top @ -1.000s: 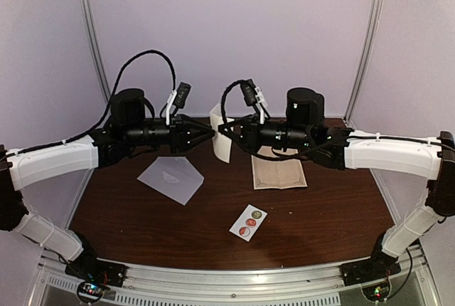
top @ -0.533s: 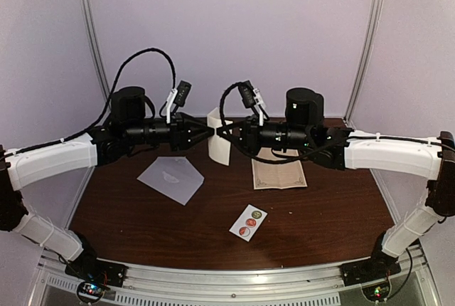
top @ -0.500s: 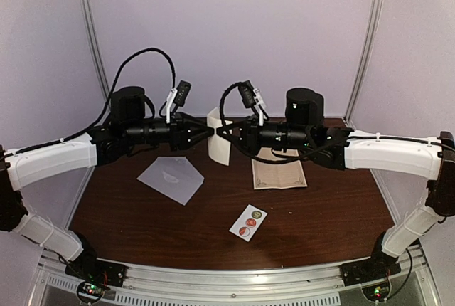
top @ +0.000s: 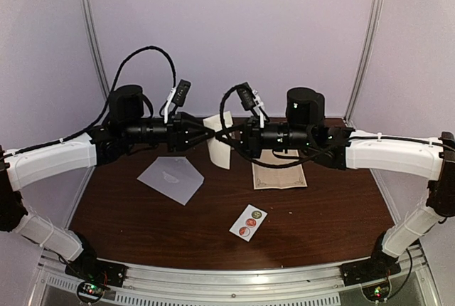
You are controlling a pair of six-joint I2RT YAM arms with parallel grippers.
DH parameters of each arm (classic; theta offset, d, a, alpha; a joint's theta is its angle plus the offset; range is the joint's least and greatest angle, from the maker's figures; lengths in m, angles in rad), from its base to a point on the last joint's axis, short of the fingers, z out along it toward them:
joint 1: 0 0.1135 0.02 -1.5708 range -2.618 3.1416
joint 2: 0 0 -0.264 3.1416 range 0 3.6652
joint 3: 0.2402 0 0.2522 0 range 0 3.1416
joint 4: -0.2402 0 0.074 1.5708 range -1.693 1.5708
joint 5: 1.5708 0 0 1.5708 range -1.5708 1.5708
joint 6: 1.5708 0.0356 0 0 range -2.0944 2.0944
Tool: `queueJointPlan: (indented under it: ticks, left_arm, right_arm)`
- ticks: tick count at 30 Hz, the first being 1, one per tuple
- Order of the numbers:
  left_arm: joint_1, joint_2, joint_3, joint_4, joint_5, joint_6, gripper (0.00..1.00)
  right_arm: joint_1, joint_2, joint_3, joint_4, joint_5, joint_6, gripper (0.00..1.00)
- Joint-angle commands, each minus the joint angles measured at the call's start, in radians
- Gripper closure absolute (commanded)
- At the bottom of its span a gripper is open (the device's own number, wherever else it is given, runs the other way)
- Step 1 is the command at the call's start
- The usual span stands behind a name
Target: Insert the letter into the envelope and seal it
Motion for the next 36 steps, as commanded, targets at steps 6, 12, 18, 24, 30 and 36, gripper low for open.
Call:
queueJointPlan:
  ticks: [6, 12, 18, 24, 30, 36]
  left_arm:
    - [-0.002, -0.016, 0.006, 0.124, 0.108, -0.017, 0.80]
    - [-0.003, -0.016, 0.027, 0.048, 0.036, 0.032, 0.72]
    - [-0.003, -0.018, 0.042, 0.008, 0.011, 0.067, 0.71]
    - [-0.003, -0.008, 0.045, 0.008, 0.038, 0.072, 0.74]
    - [-0.003, 0.019, 0.059, 0.002, 0.103, 0.072, 0.75]
    - [-0.009, 0.035, 0.074, -0.027, 0.111, 0.093, 0.75]
  right_arm:
    - [-0.002, -0.044, 0.011, -0.002, 0.013, -0.007, 1.00]
    - [-0.005, -0.050, 0.016, -0.014, 0.027, -0.008, 1.00]
    - [-0.011, -0.049, 0.023, -0.046, 0.054, -0.016, 1.00]
    - [-0.015, -0.050, 0.024, -0.065, 0.069, -0.023, 1.00]
    - [-0.018, -0.047, 0.040, -0.088, 0.077, -0.038, 1.00]
    - [-0.022, -0.046, 0.054, -0.113, 0.087, -0.051, 1.00]
